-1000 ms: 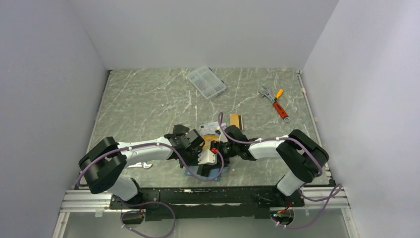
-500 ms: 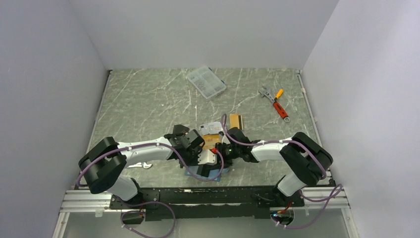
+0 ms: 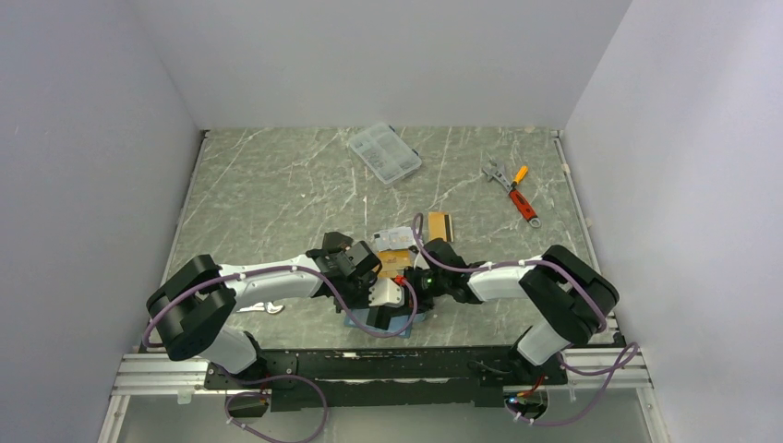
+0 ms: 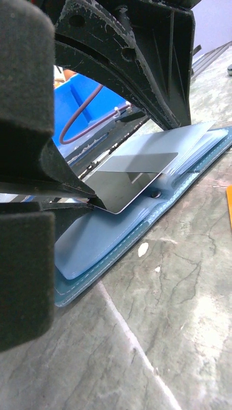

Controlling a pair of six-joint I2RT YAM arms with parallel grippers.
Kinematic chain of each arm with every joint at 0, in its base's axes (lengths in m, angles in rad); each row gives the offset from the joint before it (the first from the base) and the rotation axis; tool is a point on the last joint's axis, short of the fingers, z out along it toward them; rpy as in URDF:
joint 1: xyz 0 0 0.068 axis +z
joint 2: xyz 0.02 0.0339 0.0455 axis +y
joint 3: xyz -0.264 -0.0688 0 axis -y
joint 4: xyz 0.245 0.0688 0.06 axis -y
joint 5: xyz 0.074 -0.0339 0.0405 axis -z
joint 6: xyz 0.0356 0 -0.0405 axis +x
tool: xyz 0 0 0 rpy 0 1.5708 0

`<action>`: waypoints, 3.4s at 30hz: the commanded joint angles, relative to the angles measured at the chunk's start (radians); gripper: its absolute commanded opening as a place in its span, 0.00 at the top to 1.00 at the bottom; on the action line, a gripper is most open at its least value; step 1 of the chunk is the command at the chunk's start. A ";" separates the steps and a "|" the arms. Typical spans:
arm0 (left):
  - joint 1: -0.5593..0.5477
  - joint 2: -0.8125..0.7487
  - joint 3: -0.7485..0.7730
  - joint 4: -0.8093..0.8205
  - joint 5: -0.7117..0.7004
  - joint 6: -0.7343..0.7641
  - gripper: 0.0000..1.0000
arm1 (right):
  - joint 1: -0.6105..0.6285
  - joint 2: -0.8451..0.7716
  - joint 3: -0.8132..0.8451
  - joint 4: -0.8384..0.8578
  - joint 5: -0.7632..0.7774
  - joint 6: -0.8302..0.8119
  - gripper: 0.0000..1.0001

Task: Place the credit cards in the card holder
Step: Insert the credit card into the card holder, then pick up the credit card from the center of the board.

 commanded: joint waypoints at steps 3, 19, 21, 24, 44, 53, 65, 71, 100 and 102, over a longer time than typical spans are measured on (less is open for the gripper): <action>-0.009 0.037 -0.056 -0.068 0.029 0.003 1.00 | 0.015 0.028 0.040 0.013 0.022 -0.009 0.92; -0.009 0.025 -0.062 -0.068 0.038 0.009 1.00 | 0.003 0.012 0.056 0.021 0.001 0.002 0.74; -0.010 0.022 -0.064 -0.067 0.039 0.010 1.00 | -0.010 -0.019 0.030 0.011 0.005 0.000 0.89; -0.009 0.025 -0.061 -0.068 0.038 0.009 1.00 | -0.011 -0.021 0.019 0.002 0.006 -0.002 1.00; -0.009 0.003 -0.064 -0.067 0.056 0.020 1.00 | 0.091 0.157 0.241 -0.077 -0.017 -0.057 1.00; 0.013 -0.048 -0.035 -0.125 0.117 0.022 1.00 | -0.013 0.032 0.181 -0.223 -0.011 -0.127 0.97; 0.177 -0.201 0.126 -0.221 0.101 -0.006 0.83 | -0.202 -0.116 0.296 -0.436 0.026 -0.277 0.63; 0.223 -0.148 0.259 -0.200 0.049 0.004 0.84 | -0.239 -0.074 0.379 -0.443 0.108 -0.294 0.51; 0.408 0.340 0.670 -0.018 0.253 -0.209 0.15 | -0.299 0.076 0.351 -0.258 0.397 -0.206 0.33; 0.405 0.375 0.680 0.001 0.273 -0.203 0.20 | -0.300 0.083 0.341 -0.229 0.412 -0.188 0.33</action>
